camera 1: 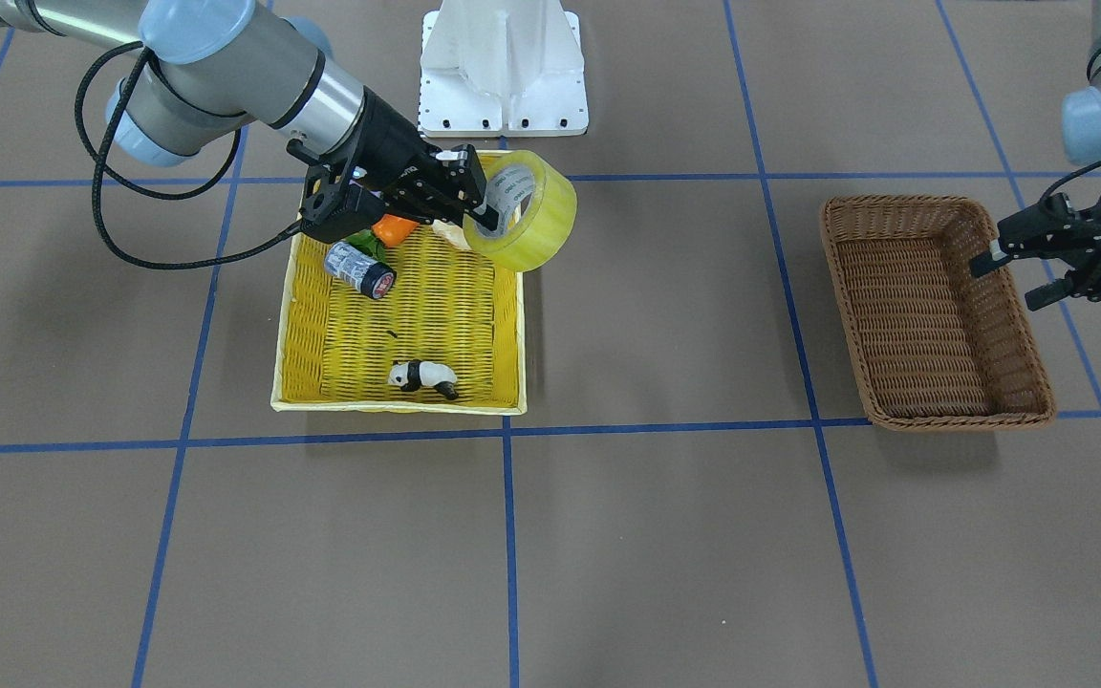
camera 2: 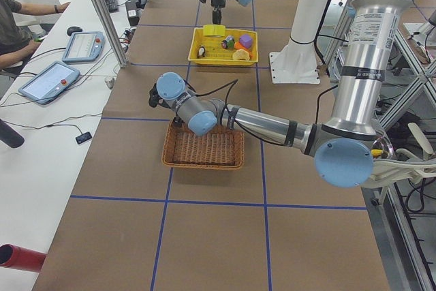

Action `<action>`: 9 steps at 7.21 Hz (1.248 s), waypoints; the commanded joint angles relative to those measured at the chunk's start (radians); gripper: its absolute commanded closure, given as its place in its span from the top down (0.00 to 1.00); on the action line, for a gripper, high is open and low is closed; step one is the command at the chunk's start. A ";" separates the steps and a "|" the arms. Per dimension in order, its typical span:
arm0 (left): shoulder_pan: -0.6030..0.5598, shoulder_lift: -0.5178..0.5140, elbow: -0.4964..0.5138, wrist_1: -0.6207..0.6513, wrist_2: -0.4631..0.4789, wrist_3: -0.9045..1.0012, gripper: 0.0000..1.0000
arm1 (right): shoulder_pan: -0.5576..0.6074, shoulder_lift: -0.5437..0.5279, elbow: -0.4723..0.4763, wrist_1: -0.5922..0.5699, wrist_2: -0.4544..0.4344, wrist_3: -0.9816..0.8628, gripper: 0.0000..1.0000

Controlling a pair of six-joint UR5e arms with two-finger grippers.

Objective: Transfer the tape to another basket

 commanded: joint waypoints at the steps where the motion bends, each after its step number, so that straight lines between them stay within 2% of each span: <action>1: 0.057 -0.048 0.004 -0.158 0.012 -0.238 0.98 | -0.019 -0.002 -0.009 0.057 -0.022 0.016 0.00; 3: 0.166 -0.052 0.025 -0.397 0.218 -0.300 0.98 | -0.024 -0.003 -0.068 0.169 -0.023 0.021 0.00; 4: 0.212 -0.052 0.033 -0.466 0.313 -0.306 0.98 | -0.027 -0.005 -0.091 0.223 -0.034 0.050 0.00; 5: 0.216 -0.052 0.034 -0.482 0.317 -0.355 0.98 | -0.036 -0.005 -0.107 0.264 -0.058 0.088 0.00; 6: 0.264 -0.060 0.039 -0.561 0.307 -0.553 0.98 | -0.047 -0.005 -0.113 0.295 -0.083 0.105 0.00; 8: 0.303 -0.146 0.112 -0.814 0.308 -1.036 0.98 | -0.050 0.000 -0.110 0.314 -0.085 0.133 0.00; 9: 0.318 -0.158 0.132 -0.934 0.311 -1.208 0.98 | -0.058 -0.002 -0.118 0.379 -0.086 0.144 0.00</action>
